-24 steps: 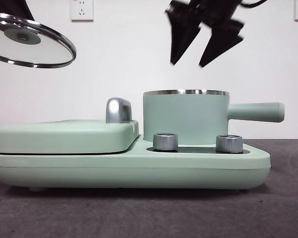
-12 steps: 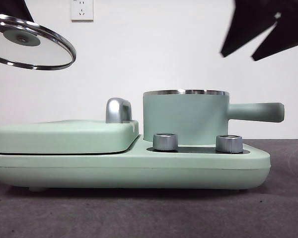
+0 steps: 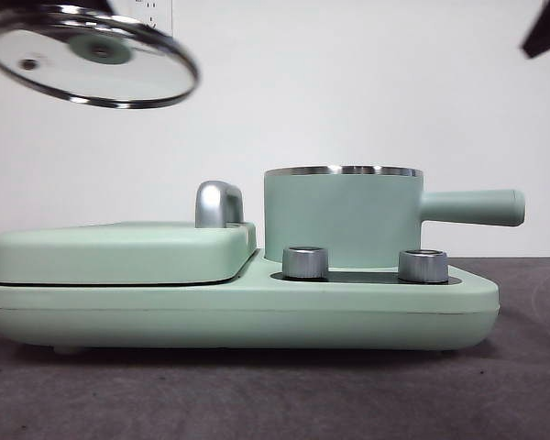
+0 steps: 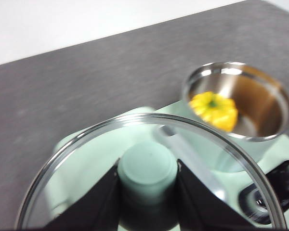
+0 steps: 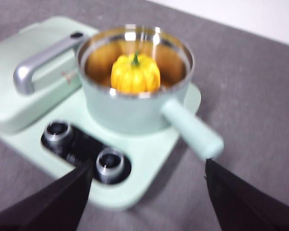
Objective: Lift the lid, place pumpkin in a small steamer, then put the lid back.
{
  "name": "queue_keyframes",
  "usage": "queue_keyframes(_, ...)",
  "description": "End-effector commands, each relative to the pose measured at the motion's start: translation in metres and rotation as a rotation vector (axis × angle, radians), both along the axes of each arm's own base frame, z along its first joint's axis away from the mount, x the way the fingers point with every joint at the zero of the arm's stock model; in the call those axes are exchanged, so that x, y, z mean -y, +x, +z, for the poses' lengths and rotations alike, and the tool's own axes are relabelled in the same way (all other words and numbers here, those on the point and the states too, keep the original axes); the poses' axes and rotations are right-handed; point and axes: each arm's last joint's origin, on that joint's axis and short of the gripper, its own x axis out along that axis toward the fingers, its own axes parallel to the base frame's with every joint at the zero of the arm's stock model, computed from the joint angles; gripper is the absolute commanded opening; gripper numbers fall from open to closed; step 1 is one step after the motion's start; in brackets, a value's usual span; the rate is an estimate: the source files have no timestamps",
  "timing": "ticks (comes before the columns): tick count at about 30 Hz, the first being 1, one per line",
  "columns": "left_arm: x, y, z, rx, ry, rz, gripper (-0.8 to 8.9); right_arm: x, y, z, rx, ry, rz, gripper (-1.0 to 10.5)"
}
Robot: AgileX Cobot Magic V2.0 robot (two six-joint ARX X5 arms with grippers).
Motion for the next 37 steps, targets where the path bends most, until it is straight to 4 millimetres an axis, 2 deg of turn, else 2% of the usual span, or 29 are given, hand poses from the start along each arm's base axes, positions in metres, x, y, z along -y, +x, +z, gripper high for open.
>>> queue_keyframes(1, 0.015, 0.005, 0.004, 0.032, -0.046, -0.042, 0.10, 0.003, -0.007, -0.005, -0.074, 0.010, -0.012, 3.6)
queue_keyframes(7, 0.051, 0.018, -0.007, 0.058, -0.069, -0.139, 0.10, 0.008, -0.016, -0.008, -0.131, 0.022, -0.023, 3.6)
queue_keyframes(17, 0.103, 0.042, -0.029, 0.161, -0.141, -0.229, 0.10, 0.009, -0.017, -0.008, -0.131, 0.035, -0.029, 3.6)
queue_keyframes(27, 0.137, 0.063, -0.047, 0.205, -0.093, -0.253, 0.10, 0.009, -0.017, -0.008, -0.151, 0.060, -0.047, 3.6)
queue_keyframes(37, 0.157, 0.081, -0.051, 0.208, -0.089, -0.261, 0.10, 0.009, -0.017, -0.008, -0.152, 0.059, -0.047, 3.6)
